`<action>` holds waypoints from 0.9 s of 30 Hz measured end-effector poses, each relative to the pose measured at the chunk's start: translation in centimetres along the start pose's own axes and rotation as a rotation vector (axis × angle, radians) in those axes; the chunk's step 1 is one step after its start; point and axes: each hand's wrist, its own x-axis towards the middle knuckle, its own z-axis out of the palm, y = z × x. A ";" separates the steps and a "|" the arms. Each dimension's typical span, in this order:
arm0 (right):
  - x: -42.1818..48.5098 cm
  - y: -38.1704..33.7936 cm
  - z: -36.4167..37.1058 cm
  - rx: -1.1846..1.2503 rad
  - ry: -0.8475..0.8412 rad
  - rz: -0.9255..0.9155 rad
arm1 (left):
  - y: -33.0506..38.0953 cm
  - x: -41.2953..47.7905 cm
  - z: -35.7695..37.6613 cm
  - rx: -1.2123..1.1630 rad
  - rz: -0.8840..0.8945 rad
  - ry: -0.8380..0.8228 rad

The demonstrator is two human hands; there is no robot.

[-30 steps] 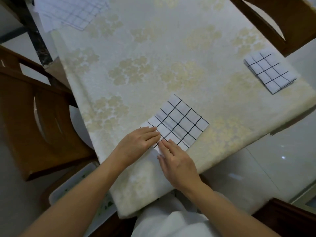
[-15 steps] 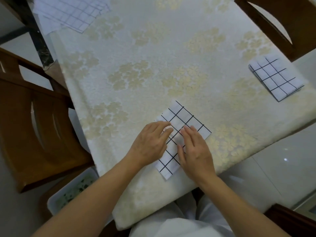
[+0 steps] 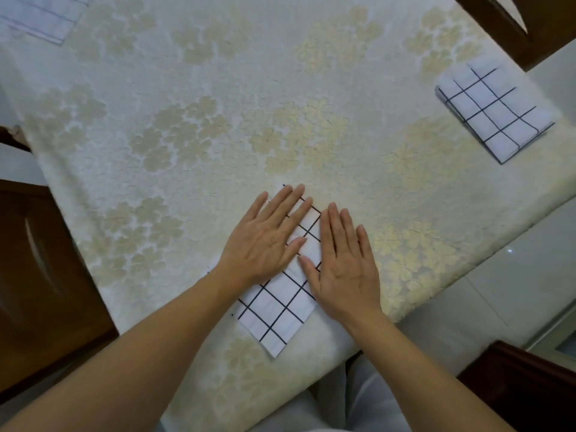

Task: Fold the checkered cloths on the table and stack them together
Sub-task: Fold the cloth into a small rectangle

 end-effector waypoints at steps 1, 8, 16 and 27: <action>-0.1 0.3 -0.1 -0.011 -0.002 0.005 | -0.3 -0.2 0.0 -0.002 -0.022 0.003; -1.2 1.7 -0.9 -0.025 -0.052 0.072 | -2.0 -2.1 -1.0 0.017 -0.147 -0.012; -2.6 -4.1 -0.2 0.117 -0.008 -0.069 | 2.2 -6.0 0.8 0.002 0.009 0.046; -4.3 -1.2 0.3 -0.067 -0.075 -0.064 | -1.8 -10.7 1.1 -0.031 -0.181 -0.021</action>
